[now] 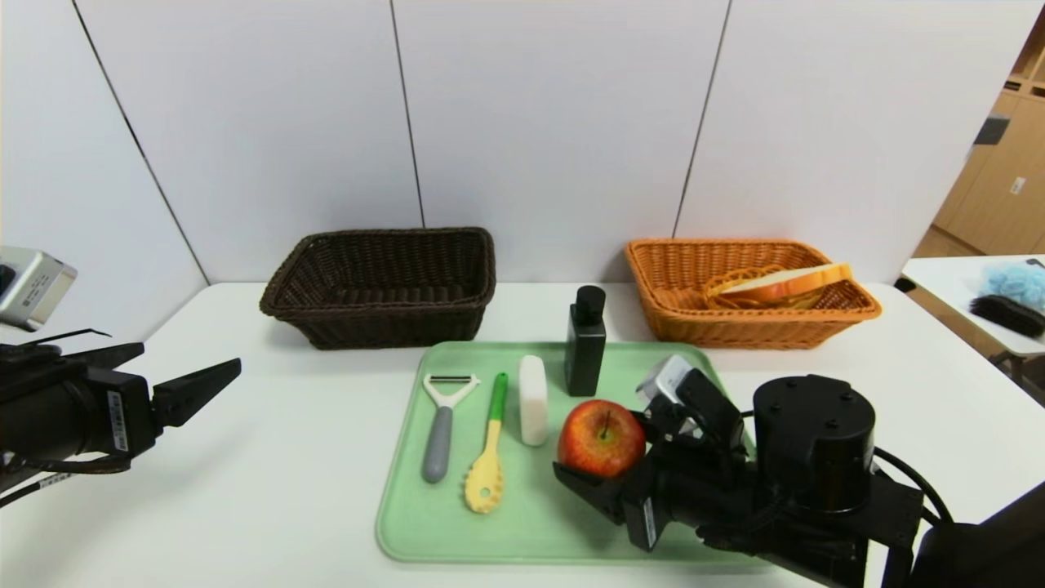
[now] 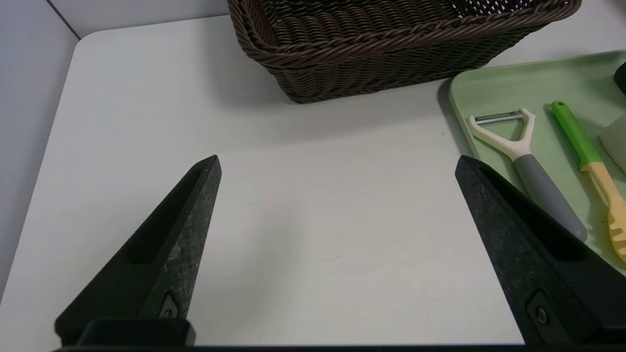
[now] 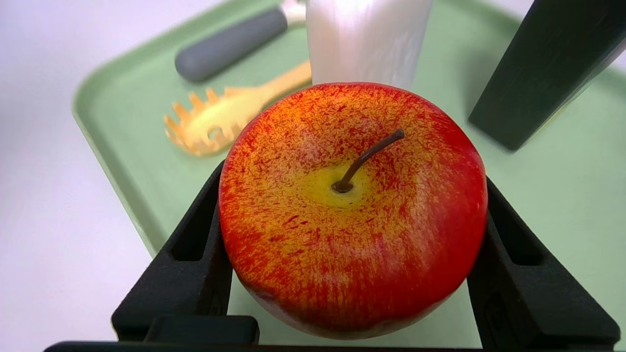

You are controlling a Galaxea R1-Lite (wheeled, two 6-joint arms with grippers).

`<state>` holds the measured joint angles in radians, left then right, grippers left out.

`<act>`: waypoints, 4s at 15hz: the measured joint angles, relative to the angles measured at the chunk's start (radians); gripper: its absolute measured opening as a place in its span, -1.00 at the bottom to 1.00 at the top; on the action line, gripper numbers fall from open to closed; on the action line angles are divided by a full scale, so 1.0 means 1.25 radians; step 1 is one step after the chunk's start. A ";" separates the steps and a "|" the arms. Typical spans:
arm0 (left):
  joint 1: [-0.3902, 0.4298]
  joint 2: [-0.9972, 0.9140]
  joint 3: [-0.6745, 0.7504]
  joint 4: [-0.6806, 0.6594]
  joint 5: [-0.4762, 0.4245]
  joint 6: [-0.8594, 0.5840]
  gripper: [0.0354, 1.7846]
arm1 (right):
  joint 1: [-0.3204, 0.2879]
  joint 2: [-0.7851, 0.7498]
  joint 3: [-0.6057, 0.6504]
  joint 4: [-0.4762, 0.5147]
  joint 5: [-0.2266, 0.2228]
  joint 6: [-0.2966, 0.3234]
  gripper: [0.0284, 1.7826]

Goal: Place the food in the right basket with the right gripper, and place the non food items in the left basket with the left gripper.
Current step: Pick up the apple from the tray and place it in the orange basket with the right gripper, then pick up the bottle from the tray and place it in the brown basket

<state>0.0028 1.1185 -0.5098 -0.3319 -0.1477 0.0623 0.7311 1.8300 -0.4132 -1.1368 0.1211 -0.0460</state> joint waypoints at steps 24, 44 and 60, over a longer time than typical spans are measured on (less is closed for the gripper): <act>0.006 0.016 -0.021 -0.029 -0.001 0.005 0.89 | -0.419 0.103 -0.881 0.850 -0.029 0.118 0.40; 0.009 0.016 -0.019 -0.029 -0.001 0.003 0.89 | -0.428 0.201 -0.900 0.877 -0.117 0.093 0.74; 0.013 0.011 -0.010 -0.029 -0.002 -0.035 0.89 | -0.242 -0.080 -0.469 0.442 -0.153 0.084 0.90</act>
<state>0.0191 1.1328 -0.5228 -0.3685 -0.1496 0.0183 0.4289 1.7300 -0.9996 -0.5849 -0.0696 0.0591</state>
